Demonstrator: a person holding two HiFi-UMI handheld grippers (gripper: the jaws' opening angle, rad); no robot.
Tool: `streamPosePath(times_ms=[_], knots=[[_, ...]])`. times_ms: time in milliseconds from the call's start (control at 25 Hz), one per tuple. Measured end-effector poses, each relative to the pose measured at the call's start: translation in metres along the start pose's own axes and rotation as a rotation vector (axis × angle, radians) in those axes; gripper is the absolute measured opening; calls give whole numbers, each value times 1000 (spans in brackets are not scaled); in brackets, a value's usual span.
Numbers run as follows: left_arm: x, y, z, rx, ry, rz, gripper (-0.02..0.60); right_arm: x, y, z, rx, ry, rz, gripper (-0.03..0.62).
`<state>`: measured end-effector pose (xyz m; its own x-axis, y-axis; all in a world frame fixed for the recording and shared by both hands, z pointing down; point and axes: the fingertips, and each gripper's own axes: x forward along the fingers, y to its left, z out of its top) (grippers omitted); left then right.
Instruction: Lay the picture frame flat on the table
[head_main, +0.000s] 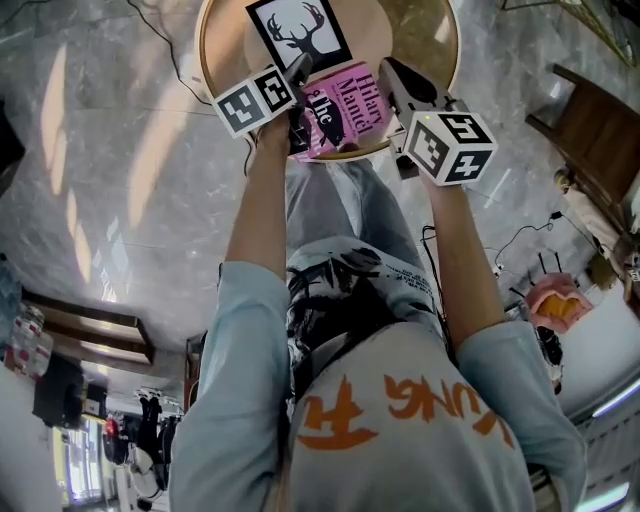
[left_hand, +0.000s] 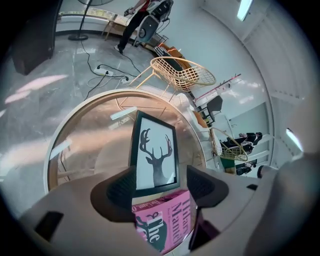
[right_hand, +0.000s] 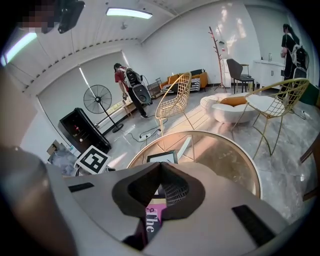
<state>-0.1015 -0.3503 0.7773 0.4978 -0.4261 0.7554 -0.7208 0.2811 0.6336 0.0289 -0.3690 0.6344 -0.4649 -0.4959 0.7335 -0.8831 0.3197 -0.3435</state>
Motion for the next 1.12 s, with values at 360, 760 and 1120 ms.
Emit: streamPosePath(times_ms=[360,760,1120], knots=[[-83,-50,-11,185,-220,27,104,-46,17,-2,-73,-48,39,-5],[-176,-145,-39,531,-416,165,24,-127,14,8,-111,-153,52,-4],[-279,-195,-15,557,-678,254,21,-181,37,46,9,-342,124,-5]])
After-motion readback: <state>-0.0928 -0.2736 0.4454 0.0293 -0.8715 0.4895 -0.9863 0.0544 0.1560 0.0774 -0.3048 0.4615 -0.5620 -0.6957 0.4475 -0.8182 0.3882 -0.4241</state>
